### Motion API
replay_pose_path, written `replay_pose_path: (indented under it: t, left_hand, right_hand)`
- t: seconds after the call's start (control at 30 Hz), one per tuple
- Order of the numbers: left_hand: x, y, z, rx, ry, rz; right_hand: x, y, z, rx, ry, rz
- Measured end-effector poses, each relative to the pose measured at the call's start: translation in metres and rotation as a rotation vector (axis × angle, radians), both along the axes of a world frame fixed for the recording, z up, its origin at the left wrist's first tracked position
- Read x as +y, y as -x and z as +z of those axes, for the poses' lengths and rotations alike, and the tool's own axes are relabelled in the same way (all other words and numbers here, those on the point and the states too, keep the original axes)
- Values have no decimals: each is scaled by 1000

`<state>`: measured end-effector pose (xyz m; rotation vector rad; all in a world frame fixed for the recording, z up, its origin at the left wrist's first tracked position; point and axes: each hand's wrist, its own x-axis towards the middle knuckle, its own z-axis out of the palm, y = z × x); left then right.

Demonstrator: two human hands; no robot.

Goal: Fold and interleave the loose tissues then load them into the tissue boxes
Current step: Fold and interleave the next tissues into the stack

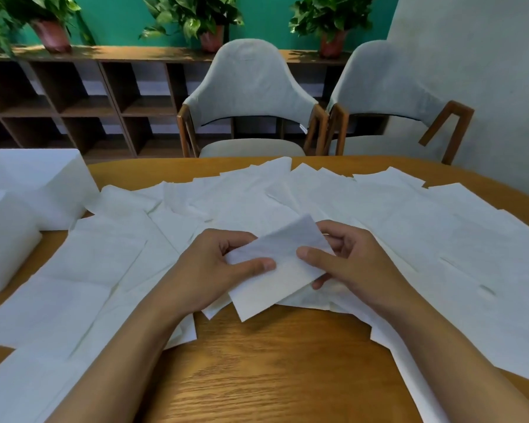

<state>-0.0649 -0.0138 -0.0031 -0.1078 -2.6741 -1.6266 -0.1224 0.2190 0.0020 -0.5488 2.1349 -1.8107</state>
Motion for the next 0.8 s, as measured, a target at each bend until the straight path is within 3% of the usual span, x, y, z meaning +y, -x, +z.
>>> replay_pose_path:
  t: [0.17, 0.33, 0.43, 0.5, 0.6, 0.7, 0.8]
  left_hand:
    - [6, 4, -4, 157, -86, 277]
    - [13, 4, -3, 237, -136, 256]
    - [17, 3, -8, 323, -109, 329]
    - [20, 2, -14, 445, 33, 362]
    - [28, 3, -24, 527, 269, 185]
    - [39, 7, -33, 450, 368, -45]
    - [53, 13, -37, 411, 467, -89]
  right_hand:
    - [1, 1, -2, 89, 75, 3]
    - [6, 0, -2, 172, 5, 103]
    - [9, 6, -3, 146, 31, -32]
    - [14, 13, -2, 167, 45, -161]
    - [20, 21, -6, 207, 25, -247]
    - [22, 25, -11, 223, 16, -271]
    - [25, 27, -12, 244, 1, -295]
